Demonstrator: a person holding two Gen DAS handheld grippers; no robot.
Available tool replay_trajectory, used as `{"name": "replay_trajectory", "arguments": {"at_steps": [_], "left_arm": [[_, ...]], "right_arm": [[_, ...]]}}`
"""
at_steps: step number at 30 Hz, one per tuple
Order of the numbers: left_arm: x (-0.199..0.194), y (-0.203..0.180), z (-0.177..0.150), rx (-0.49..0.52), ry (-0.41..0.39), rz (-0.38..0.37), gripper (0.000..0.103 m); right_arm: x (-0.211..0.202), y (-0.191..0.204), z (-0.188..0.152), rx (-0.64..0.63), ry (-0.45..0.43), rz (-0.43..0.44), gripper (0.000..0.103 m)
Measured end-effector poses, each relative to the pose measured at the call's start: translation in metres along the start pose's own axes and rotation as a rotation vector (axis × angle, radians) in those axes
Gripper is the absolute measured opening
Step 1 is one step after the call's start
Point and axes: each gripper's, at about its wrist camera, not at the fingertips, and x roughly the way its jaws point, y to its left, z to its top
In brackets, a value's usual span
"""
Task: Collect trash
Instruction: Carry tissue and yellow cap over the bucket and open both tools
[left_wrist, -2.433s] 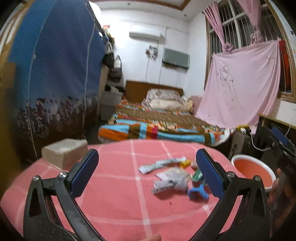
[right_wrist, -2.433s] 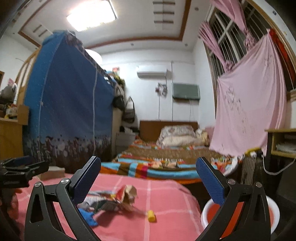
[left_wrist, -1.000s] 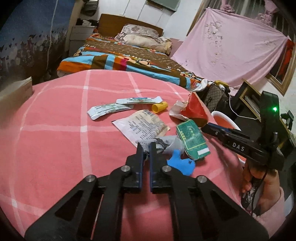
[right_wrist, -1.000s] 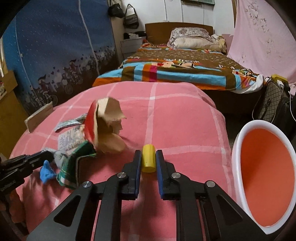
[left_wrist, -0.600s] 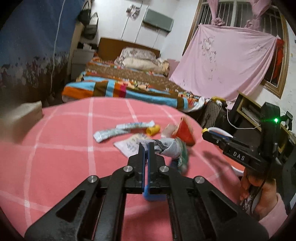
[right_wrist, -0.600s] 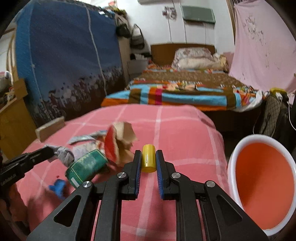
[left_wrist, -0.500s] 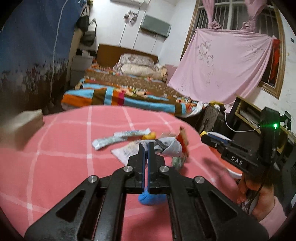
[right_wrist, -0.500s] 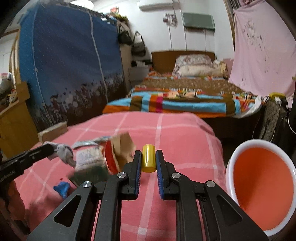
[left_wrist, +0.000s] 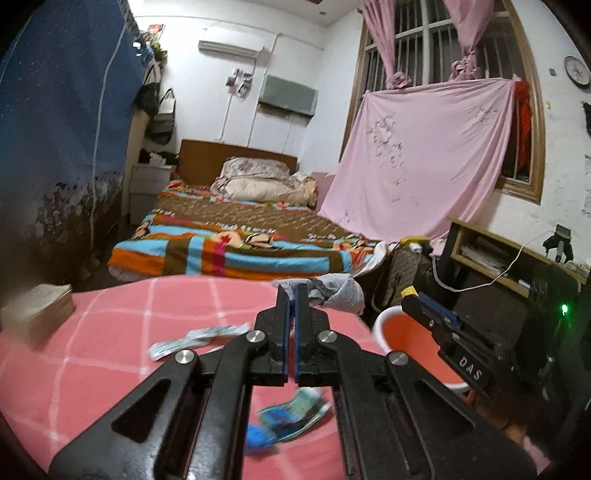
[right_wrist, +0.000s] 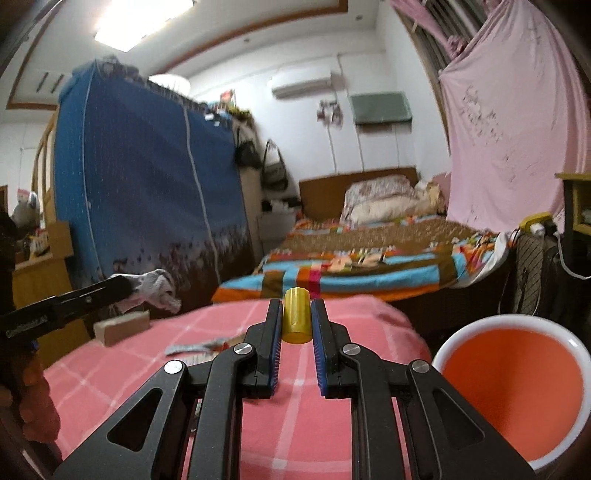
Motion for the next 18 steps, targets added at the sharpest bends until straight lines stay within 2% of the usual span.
{"name": "replay_trajectory", "arguments": {"at_steps": [10, 18], "left_arm": [[0.028, -0.068, 0.009, 0.103, -0.033, -0.131, 0.0], [0.063, -0.114, 0.004, 0.129, 0.027, -0.211, 0.0]], "right_arm": [[-0.041, -0.042, 0.017, 0.009, -0.193, -0.138, 0.013], [-0.052, -0.085, 0.015, 0.062, -0.204, -0.255, 0.014]]}}
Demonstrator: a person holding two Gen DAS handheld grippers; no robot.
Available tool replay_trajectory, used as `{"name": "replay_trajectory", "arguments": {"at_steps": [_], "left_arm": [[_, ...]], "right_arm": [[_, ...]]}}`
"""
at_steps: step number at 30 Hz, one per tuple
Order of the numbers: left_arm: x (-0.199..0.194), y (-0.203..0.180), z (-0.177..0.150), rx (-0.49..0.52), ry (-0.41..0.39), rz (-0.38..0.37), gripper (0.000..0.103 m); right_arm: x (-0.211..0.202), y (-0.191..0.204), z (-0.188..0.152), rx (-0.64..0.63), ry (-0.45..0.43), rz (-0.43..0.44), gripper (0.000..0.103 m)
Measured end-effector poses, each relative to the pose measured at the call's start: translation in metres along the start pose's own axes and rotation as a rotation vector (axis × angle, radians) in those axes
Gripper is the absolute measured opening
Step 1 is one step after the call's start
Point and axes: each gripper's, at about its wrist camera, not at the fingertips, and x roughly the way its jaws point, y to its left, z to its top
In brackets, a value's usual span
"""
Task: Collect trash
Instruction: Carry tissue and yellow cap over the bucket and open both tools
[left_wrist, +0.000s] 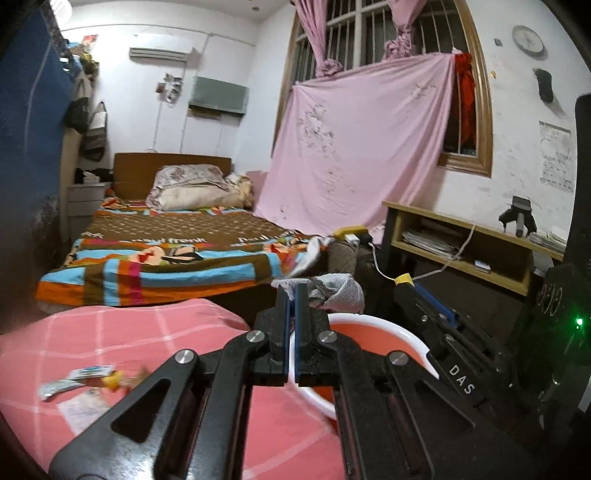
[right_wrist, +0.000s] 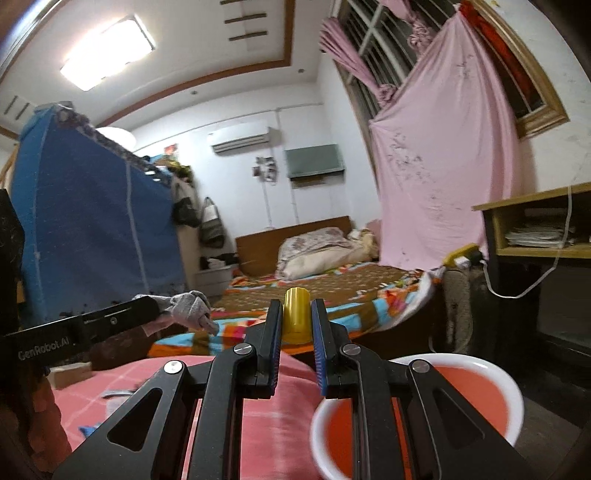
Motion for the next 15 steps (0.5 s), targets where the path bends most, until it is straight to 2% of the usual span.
{"name": "replay_trajectory", "arguments": {"at_steps": [15], "left_arm": [[0.077, -0.043, -0.018, -0.052, 0.212, -0.064, 0.0]], "right_arm": [[0.012, -0.051, -0.021, 0.102, 0.164, -0.16, 0.014]]}}
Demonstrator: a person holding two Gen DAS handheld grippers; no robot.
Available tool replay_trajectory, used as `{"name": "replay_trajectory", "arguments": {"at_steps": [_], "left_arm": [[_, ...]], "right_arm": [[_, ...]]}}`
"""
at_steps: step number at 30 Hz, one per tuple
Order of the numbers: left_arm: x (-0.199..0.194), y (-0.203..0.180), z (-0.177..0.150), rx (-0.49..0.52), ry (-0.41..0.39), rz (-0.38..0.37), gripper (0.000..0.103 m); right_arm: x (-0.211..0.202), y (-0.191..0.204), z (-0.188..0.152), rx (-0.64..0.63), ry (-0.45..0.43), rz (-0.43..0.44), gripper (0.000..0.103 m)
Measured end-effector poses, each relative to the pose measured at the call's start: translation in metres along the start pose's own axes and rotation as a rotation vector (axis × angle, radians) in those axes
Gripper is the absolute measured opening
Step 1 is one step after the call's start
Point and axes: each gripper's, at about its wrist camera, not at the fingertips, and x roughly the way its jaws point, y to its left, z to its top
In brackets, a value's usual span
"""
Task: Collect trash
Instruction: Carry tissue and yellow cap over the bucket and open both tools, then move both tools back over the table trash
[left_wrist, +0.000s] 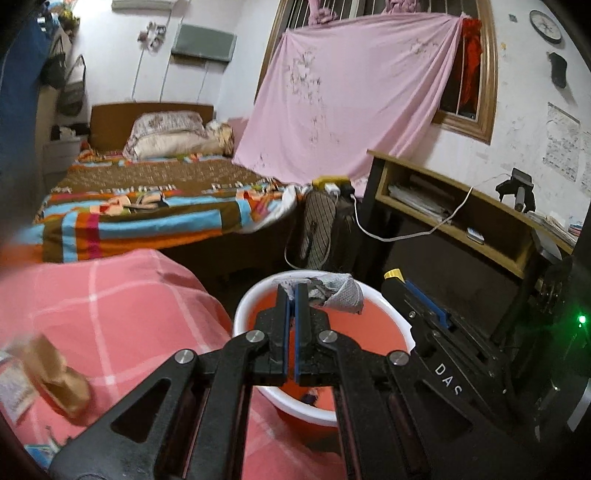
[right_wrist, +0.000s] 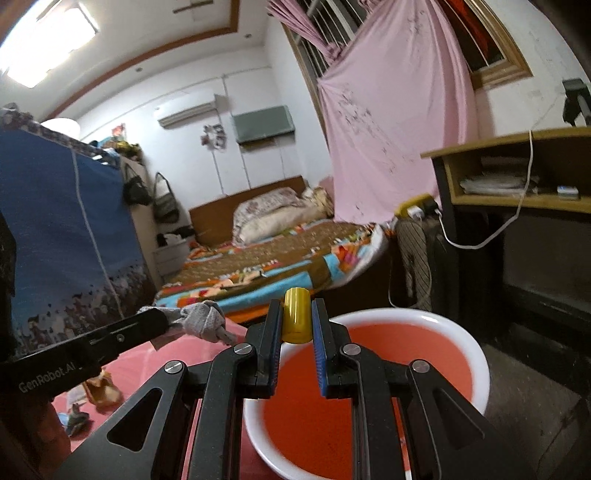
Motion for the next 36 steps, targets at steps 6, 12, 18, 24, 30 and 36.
{"name": "replay_trajectory", "arguments": {"at_steps": [6, 12, 18, 24, 30, 36], "left_arm": [[0.021, -0.002, -0.005, -0.047, 0.091, 0.001, 0.0], [0.036, -0.002, -0.008, -0.082, 0.157, 0.002, 0.0], [0.043, 0.0, -0.008, -0.112, 0.191, 0.004, 0.0], [0.048, 0.006, -0.01, -0.147, 0.213, 0.026, 0.008], [0.043, 0.012, -0.01, -0.175, 0.204, 0.039, 0.018], [0.025, 0.021, -0.008, -0.205, 0.155, 0.07, 0.031]], "right_arm": [[0.005, -0.011, -0.004, 0.027, 0.047, -0.033, 0.014], [0.014, -0.021, -0.008, 0.058, 0.107, -0.057, 0.014], [0.017, -0.025, -0.012, 0.074, 0.145, -0.069, 0.015], [0.02, -0.028, -0.014, 0.086, 0.174, -0.076, 0.015], [0.022, -0.029, -0.016, 0.091, 0.189, -0.079, 0.03], [0.016, -0.025, -0.014, 0.086, 0.154, -0.06, 0.044]]}}
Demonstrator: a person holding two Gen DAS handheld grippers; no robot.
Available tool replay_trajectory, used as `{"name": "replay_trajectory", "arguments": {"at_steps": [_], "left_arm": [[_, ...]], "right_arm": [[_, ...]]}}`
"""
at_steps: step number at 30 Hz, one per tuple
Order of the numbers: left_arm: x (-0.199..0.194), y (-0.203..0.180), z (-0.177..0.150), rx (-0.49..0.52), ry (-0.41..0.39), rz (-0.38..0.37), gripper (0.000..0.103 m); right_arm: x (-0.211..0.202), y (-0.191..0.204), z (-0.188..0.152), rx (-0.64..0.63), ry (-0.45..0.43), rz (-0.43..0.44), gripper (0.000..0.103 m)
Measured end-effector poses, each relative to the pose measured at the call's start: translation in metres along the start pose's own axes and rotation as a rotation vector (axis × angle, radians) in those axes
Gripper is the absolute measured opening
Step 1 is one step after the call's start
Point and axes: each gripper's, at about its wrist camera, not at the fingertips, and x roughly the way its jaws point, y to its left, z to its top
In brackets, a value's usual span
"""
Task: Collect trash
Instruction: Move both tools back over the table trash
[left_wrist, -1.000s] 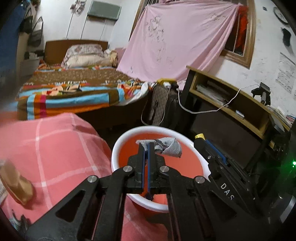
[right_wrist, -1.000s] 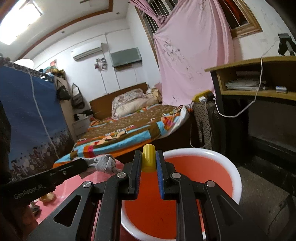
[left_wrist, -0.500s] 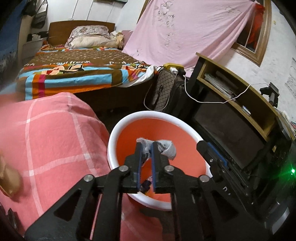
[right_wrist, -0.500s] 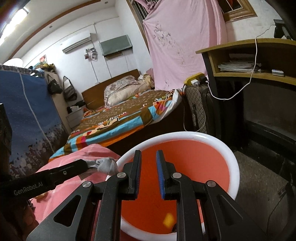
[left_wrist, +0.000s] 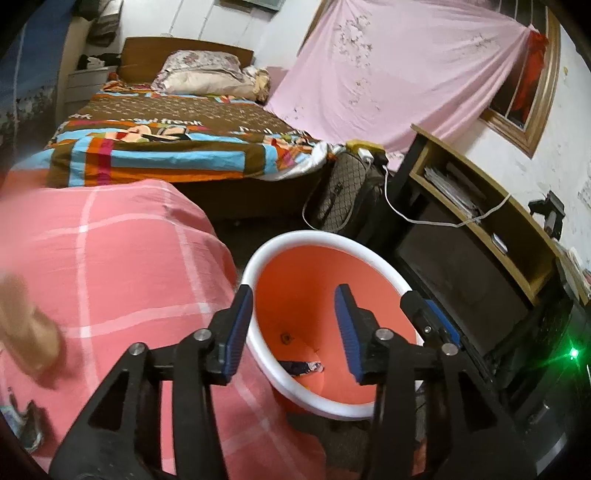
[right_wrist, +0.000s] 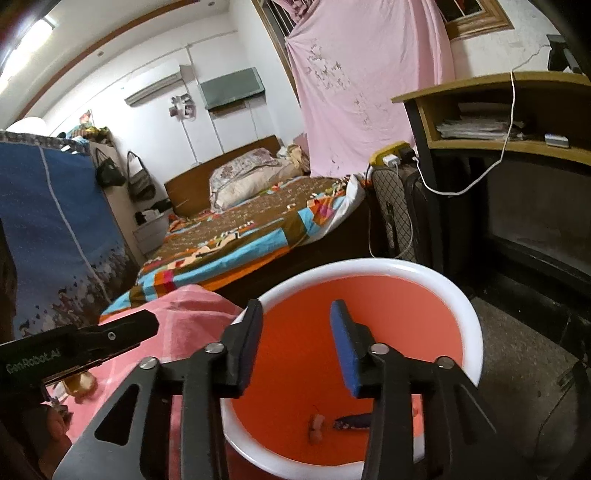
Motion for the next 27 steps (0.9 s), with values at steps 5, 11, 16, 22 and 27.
{"name": "replay_trajectory", "arguments": {"at_steps": [5, 11, 16, 22, 27], "left_arm": [[-0.029, 0.013, 0.001, -0.022, -0.086, 0.047, 0.046], [-0.079, 0.036, -0.005, -0.021, -0.239, 0.157, 0.069], [-0.118, 0.062, -0.014, -0.031, -0.349, 0.244, 0.091], [-0.166, 0.094, -0.031, -0.066, -0.49, 0.363, 0.09], [-0.196, 0.112, -0.045, -0.072, -0.554, 0.431, 0.09]], "right_arm": [[-0.012, 0.01, 0.004, -0.012, -0.067, 0.034, 0.045], [-0.03, 0.032, 0.007, -0.045, -0.174, 0.103, 0.083], [-0.048, 0.058, 0.006, -0.1, -0.248, 0.17, 0.09], [-0.066, 0.09, -0.002, -0.153, -0.316, 0.275, 0.103], [-0.082, 0.12, -0.01, -0.21, -0.369, 0.372, 0.103]]}}
